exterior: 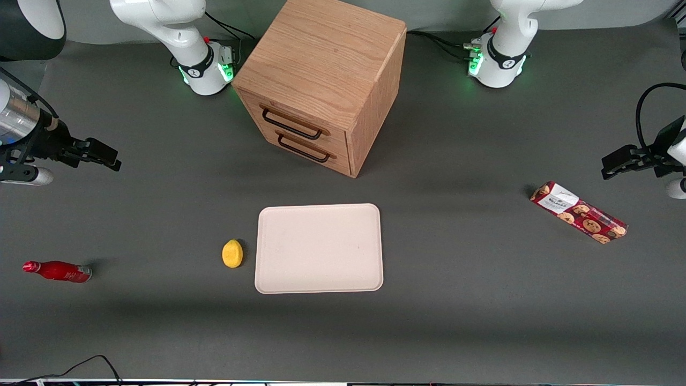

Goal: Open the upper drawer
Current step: 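Move the right gripper toward the wooden cabinet's upper drawer handle, then lower the open right gripper onto the upper drawer's black handle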

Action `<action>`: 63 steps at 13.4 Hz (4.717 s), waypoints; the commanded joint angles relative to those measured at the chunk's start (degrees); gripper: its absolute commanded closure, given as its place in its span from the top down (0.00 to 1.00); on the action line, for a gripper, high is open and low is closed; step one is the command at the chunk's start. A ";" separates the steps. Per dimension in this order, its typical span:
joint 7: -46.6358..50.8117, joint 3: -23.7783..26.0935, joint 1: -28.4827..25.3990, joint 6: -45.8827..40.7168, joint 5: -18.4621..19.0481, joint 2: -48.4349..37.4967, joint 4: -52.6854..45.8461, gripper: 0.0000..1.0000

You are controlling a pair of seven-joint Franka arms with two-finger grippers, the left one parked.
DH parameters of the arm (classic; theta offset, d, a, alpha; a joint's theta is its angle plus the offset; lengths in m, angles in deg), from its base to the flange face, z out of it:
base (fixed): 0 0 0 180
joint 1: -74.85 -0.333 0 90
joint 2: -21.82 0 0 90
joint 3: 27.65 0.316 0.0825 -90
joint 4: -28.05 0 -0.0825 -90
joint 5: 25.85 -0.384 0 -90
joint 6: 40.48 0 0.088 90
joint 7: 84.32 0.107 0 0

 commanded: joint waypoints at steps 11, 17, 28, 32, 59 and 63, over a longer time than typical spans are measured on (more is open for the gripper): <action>-0.41 0.13 0.23 -1.56 -0.87 0.47 -0.94 1.00; -0.94 0.22 -0.38 -1.74 -1.05 0.56 -0.94 1.00; -0.23 -0.57 -23.21 -10.26 -5.79 0.21 -1.99 1.00; -0.76 -1.27 -30.69 -10.18 -8.34 0.30 -2.51 1.00; -28.97 0.13 -32.99 0.02 -6.32 13.48 -1.12 1.00; -28.97 2.67 -32.82 1.68 -6.85 13.75 1.52 1.00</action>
